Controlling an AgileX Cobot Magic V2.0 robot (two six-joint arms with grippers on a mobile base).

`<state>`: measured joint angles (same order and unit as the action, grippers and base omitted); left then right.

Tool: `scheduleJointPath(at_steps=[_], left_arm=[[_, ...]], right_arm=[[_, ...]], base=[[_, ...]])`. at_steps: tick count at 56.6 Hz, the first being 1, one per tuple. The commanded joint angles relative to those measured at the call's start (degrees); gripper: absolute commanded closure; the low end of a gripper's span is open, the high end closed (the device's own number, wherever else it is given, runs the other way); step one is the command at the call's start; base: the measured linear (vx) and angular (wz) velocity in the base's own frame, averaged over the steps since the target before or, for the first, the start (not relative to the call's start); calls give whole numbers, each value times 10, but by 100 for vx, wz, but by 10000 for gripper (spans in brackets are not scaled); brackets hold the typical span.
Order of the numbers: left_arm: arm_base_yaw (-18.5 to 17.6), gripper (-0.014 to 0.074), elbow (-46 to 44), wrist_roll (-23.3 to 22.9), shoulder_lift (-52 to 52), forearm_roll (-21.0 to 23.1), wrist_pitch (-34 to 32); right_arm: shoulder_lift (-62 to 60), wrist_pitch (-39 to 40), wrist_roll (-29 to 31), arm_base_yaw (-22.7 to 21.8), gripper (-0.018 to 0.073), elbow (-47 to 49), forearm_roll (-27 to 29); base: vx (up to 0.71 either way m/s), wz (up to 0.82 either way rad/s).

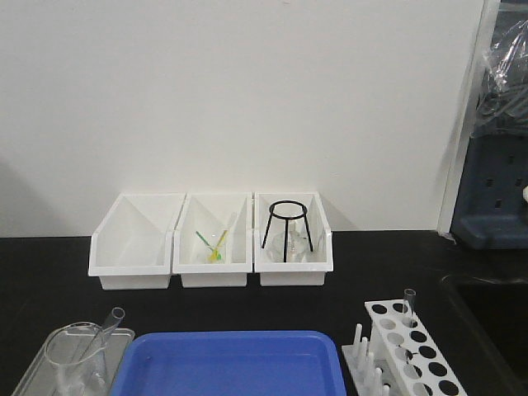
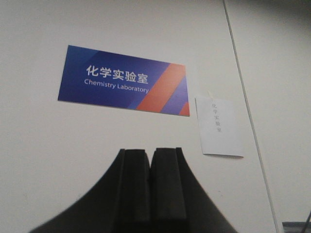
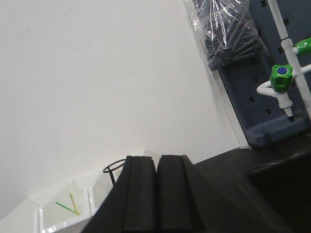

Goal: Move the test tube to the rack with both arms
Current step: 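Lower the left gripper toward the test tube in the beaker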

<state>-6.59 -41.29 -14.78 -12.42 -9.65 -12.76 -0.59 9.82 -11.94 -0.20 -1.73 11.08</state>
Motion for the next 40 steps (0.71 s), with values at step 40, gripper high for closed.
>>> scheduleJointPath(at_steps=[40], left_arm=[[-2,603,-255,-5,-445,11,234]], right_arm=[[-4,266,-27,-2,570,1,6]], base=[[0,0]])
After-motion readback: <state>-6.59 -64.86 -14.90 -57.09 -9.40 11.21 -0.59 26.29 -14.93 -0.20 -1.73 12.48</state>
